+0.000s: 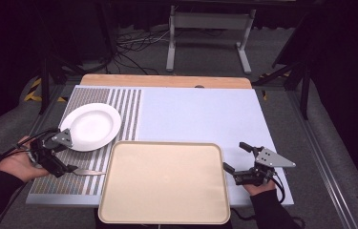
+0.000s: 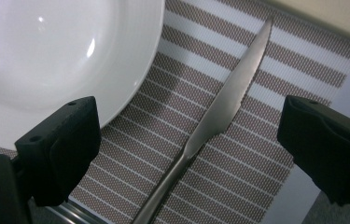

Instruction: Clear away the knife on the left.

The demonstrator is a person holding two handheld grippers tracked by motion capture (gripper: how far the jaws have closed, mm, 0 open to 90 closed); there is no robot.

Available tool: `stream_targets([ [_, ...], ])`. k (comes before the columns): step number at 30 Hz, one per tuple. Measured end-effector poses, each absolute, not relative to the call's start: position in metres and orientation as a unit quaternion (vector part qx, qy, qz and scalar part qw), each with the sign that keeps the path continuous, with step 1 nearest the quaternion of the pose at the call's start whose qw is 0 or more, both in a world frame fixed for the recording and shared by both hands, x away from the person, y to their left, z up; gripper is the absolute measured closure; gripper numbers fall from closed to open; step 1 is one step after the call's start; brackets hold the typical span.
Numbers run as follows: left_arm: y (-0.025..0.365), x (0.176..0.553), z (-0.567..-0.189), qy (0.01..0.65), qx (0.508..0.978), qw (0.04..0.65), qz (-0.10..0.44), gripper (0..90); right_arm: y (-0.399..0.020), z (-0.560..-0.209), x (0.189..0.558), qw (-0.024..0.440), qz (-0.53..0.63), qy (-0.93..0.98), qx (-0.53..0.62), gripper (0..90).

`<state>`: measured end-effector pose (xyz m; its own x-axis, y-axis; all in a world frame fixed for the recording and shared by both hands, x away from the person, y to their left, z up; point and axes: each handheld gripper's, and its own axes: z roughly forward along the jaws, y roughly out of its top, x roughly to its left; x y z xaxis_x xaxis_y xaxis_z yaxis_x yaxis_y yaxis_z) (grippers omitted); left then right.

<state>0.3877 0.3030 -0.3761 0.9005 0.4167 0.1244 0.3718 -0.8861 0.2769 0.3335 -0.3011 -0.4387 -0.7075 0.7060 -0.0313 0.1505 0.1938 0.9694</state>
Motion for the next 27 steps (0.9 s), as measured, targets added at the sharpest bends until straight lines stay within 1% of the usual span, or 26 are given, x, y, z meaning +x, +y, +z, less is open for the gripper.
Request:
stream_targets([
  [4, 0.304, 0.392, -0.382, 0.198, 0.973, 0.090, 0.074, 7.2, -0.301, -0.439, 0.333, 0.247, 0.561, 0.735, 0.291, 1.8],
  [8, 0.306, 0.396, -0.394, 0.194, 0.979, 0.043, 0.043, 8.4, -0.302, -0.439, 0.333, 0.245, 0.563, 0.732, 0.295, 1.3],
  [11, 0.306, 0.398, -0.397, 0.189, 0.981, 0.025, 0.038, 10.1, -0.302, -0.439, 0.333, 0.244, 0.564, 0.732, 0.296, 1.3],
  [13, 0.307, 0.399, -0.399, 0.190, 0.981, 0.019, 0.030, 11.7, -0.302, -0.439, 0.332, 0.244, 0.563, 0.732, 0.296, 1.3],
  [16, 0.309, 0.400, -0.402, 0.184, 0.982, 0.020, 0.038, 13.6, -0.303, -0.439, 0.332, 0.243, 0.564, 0.731, 0.297, 1.3],
  [19, 0.310, 0.402, -0.404, 0.176, 0.984, 0.013, 0.027, 15.3, -0.304, -0.439, 0.332, 0.242, 0.565, 0.730, 0.298, 1.3],
  [23, 0.311, 0.404, -0.407, 0.173, 0.984, 0.013, 0.026, 17.0, -0.304, -0.439, 0.331, 0.240, 0.567, 0.729, 0.299, 1.3],
  [26, 0.311, 0.403, -0.412, 0.153, 0.987, 0.012, 0.036, 18.3, -0.305, -0.439, 0.331, 0.242, 0.565, 0.730, 0.299, 1.3],
  [27, 0.311, 0.403, -0.414, 0.145, 0.989, 0.011, 0.036, 20.1, -0.305, -0.439, 0.330, 0.242, 0.565, 0.730, 0.299, 1.3],
])
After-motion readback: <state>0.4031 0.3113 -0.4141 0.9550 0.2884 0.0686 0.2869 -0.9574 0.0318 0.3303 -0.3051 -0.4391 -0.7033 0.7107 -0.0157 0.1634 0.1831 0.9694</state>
